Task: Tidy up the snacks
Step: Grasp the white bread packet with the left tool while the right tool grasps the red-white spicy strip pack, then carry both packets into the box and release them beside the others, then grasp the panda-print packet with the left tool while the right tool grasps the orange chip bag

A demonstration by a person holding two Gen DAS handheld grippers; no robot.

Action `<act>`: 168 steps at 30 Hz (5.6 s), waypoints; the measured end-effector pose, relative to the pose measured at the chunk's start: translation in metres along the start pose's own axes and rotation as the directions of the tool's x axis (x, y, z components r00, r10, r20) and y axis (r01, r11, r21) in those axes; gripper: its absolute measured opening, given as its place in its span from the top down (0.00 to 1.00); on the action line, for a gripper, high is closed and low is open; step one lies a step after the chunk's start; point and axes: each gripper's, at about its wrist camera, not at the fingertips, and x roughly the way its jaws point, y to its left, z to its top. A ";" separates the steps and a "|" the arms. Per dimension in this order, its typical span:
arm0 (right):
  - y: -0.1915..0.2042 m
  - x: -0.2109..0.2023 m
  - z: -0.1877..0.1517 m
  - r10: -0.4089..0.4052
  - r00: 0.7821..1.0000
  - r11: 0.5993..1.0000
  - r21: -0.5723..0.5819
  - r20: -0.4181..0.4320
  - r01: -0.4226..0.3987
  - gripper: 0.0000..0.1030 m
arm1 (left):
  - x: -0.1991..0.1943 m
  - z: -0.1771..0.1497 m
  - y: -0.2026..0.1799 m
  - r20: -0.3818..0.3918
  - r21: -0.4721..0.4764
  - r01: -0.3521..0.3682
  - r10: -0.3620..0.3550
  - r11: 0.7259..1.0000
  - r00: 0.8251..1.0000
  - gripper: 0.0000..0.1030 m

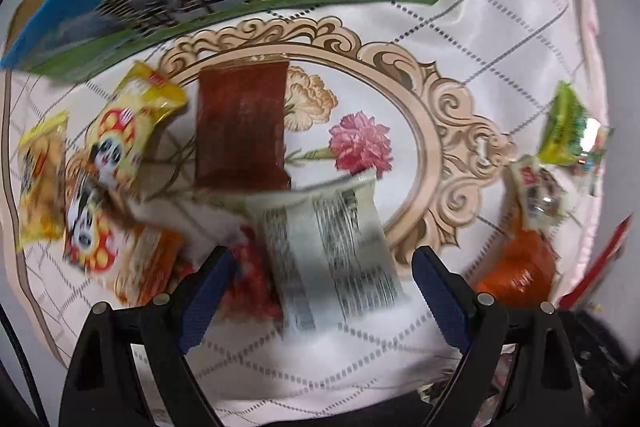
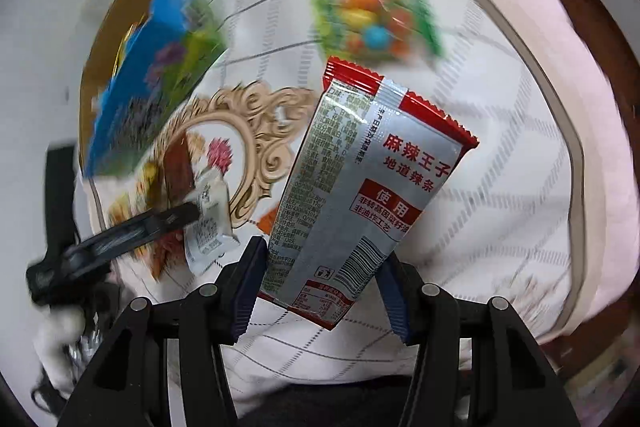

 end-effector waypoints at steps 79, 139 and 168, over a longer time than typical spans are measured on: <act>0.220 0.032 0.227 -0.047 0.981 0.941 -0.320 0.187 0.106 0.43 | -0.119 0.216 0.110 0.250 -0.034 -0.059 0.065 0.998 0.966 0.30; 0.072 -0.044 0.012 -0.086 0.984 0.985 -0.137 0.154 0.108 0.08 | -0.125 -0.083 0.133 0.387 -0.253 0.005 0.097 0.967 0.917 0.12; 0.015 0.058 -0.002 -0.072 0.997 0.997 0.014 0.042 0.071 0.38 | -0.007 -0.030 0.190 0.025 -0.549 0.013 0.001 0.836 1.000 0.12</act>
